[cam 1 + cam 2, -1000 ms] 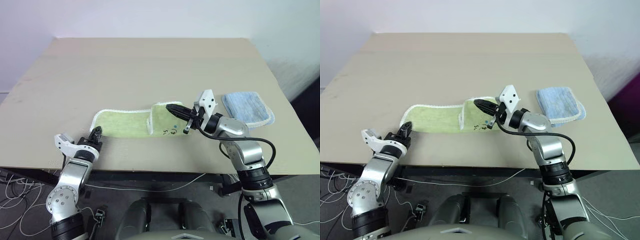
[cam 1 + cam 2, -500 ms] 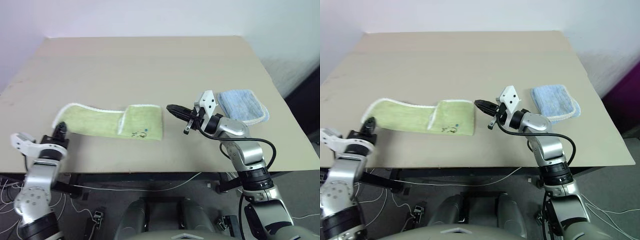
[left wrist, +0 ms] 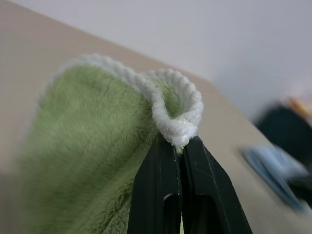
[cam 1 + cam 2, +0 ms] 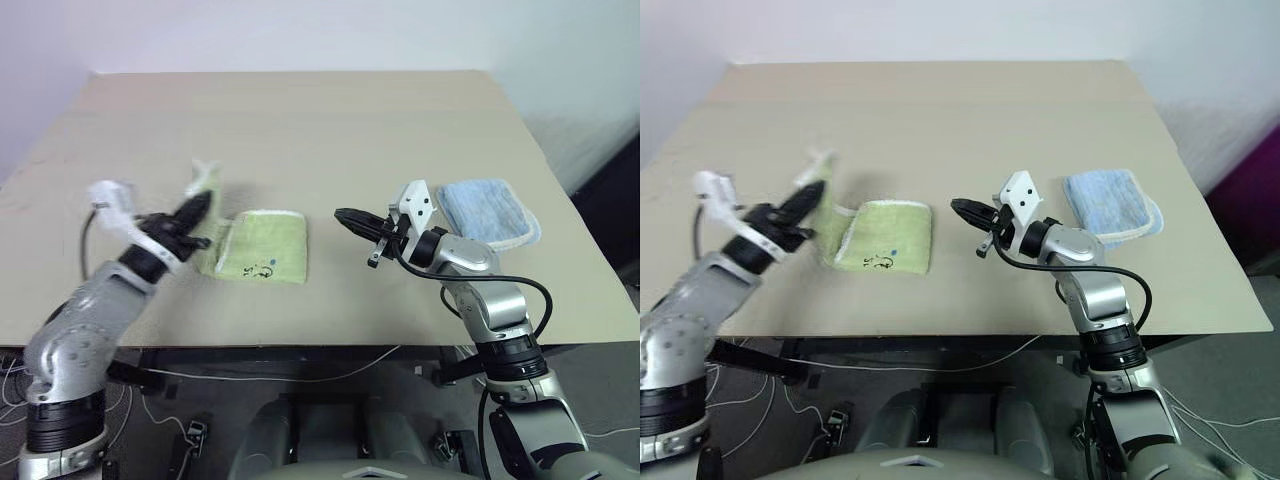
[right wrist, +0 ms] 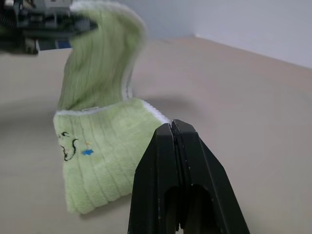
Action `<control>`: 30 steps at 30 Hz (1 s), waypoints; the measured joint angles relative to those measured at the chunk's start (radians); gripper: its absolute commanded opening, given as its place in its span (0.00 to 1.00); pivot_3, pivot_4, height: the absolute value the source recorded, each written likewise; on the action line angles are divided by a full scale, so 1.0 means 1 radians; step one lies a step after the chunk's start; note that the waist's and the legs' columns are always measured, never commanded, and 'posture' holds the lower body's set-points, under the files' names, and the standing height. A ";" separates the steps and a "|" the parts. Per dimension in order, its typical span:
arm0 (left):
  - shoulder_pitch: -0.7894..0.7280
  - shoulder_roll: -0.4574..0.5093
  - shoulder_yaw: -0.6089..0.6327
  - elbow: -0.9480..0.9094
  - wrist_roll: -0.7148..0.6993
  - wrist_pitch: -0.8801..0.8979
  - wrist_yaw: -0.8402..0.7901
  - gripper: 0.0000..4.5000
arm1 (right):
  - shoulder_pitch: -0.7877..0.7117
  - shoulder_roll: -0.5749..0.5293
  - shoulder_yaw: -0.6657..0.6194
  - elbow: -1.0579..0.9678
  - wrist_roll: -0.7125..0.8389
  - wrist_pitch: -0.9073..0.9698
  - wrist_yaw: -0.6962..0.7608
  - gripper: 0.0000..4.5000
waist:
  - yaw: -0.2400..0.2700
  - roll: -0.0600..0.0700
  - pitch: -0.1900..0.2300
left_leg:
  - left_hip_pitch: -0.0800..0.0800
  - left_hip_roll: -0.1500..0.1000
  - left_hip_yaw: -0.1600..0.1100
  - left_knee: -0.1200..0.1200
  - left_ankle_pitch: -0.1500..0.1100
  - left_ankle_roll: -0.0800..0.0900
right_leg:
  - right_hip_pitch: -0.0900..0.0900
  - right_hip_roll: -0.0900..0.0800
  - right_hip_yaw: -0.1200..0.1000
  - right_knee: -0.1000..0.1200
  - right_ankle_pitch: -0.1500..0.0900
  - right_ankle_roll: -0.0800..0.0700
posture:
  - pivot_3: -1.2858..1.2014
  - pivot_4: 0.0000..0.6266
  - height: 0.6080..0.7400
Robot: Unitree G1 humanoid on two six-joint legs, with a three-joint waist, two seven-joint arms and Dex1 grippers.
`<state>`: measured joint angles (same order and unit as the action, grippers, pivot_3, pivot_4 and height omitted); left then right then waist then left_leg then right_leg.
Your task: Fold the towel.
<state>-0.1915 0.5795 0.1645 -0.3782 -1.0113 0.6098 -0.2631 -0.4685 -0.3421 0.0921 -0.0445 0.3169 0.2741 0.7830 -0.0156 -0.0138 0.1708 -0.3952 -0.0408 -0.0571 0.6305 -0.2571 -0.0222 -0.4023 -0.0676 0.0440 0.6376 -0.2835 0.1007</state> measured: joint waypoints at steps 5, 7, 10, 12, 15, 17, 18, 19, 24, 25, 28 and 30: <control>-0.052 0.051 -0.247 -0.013 0.263 -0.007 -0.133 0.01 | 0.012 -0.002 -0.002 -0.002 -0.001 0.000 -0.019 0.00 | 0.000 0.001 0.000 | -0.005 0.001 0.000 -0.002 0.002 -0.003 | -0.006 0.002 0.000 0.000 0.000 0.000 | 0.52 0.24 1.00; -0.071 0.051 -0.300 0.002 0.330 -0.007 -0.165 0.01 | 0.027 -0.003 -0.002 -0.003 -0.001 0.000 -0.026 0.00 | 0.002 0.001 0.000 | -0.006 0.001 0.000 -0.001 0.002 -0.002 | -0.006 0.002 0.000 0.000 0.000 0.000 | 0.52 0.24 1.00; -0.086 0.050 -0.337 0.029 0.402 -0.003 -0.204 0.01 | 0.040 -0.007 -0.002 -0.013 -0.001 0.000 -0.034 0.00 | 0.002 0.001 0.000 | -0.007 0.001 -0.001 0.000 0.002 -0.002 | -0.007 0.002 -0.001 0.000 0.000 0.000 | 0.52 0.24 1.00; -0.089 0.050 -0.347 0.039 0.434 0.004 -0.226 0.05 | 0.042 -0.010 -0.002 -0.021 -0.001 0.000 -0.041 0.00 | 0.002 0.001 0.000 | -0.007 0.001 -0.001 0.000 0.002 -0.002 | -0.007 0.002 -0.001 0.000 0.000 0.000 | 0.52 0.24 1.00; -0.089 0.044 -0.345 0.045 0.452 0.025 -0.252 0.22 | 0.048 -0.013 -0.002 -0.035 -0.001 0.000 -0.048 0.00 | 0.002 0.001 0.000 | -0.007 0.001 -0.002 0.000 0.002 -0.002 | -0.007 0.001 -0.001 0.000 0.000 0.000 | 0.52 0.24 1.00; -0.086 0.024 -0.328 0.045 0.433 0.045 -0.266 0.36 | 0.056 -0.013 -0.002 -0.037 -0.001 0.000 -0.051 0.00 | 0.002 0.001 0.000 | -0.008 0.001 -0.002 0.001 0.002 -0.002 | -0.007 0.001 -0.001 0.000 0.000 0.000 | 0.52 0.24 1.00; -0.082 0.014 -0.311 0.043 0.412 0.058 -0.275 0.43 | 0.059 -0.013 -0.002 -0.038 -0.001 0.000 -0.052 0.00 | 0.002 0.001 0.000 | -0.008 0.001 -0.002 0.001 0.002 -0.002 | -0.007 0.001 -0.001 0.000 0.000 0.000 | 0.52 0.24 1.00; -0.074 0.004 -0.287 0.040 0.389 0.069 -0.282 0.52 | 0.061 -0.013 -0.002 -0.039 -0.001 0.000 -0.052 0.00 | 0.002 0.001 0.000 | -0.008 0.001 -0.002 0.001 0.002 -0.002 | -0.007 0.001 -0.001 0.000 0.000 0.000 | 0.52 0.24 1.00; 0.004 -0.018 -0.107 -0.034 0.224 0.103 -0.307 0.90 | 0.065 -0.020 -0.002 -0.045 -0.001 0.000 -0.053 0.00 | -0.002 0.001 0.001 | -0.008 0.002 -0.002 0.001 0.002 -0.002 | -0.008 0.001 -0.001 0.001 0.000 0.000 | 0.52 0.24 1.00; 0.020 -0.019 -0.062 -0.046 0.191 0.104 -0.306 0.97 | 0.064 -0.021 -0.002 -0.046 -0.001 0.001 -0.053 0.00 | 0.000 0.001 0.001 | -0.008 0.002 -0.002 0.001 0.002 -0.002 | -0.008 0.001 -0.001 0.001 0.000 0.000 | 0.52 0.24 1.00; 0.036 -0.023 0.050 -0.054 0.144 0.099 -0.287 0.99 | 0.059 -0.018 -0.001 -0.047 0.001 0.003 -0.050 0.00 | 0.002 0.001 0.000 | -0.008 0.002 -0.002 0.002 0.002 -0.003 | -0.007 0.001 -0.001 0.002 0.001 0.000 | 0.52 0.24 1.00; 0.022 -0.026 0.129 -0.030 0.134 0.080 -0.253 0.94 | 0.035 -0.005 0.001 -0.046 0.005 0.005 -0.045 0.00 | 0.003 0.001 0.001 | -0.008 0.002 -0.002 0.002 0.002 -0.003 | -0.007 0.001 -0.002 0.002 0.001 0.000 | 0.52 0.24 1.00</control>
<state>-0.1692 0.5531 0.2937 -0.4083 -0.8771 0.6895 -0.5162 -0.4332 -0.3473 0.0934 -0.0907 0.3216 0.2791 0.7379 -0.0131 -0.0132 0.1713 -0.4030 -0.0391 -0.0592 0.6327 -0.2552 -0.0248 -0.4096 -0.0662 0.0423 0.6398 -0.2828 0.1005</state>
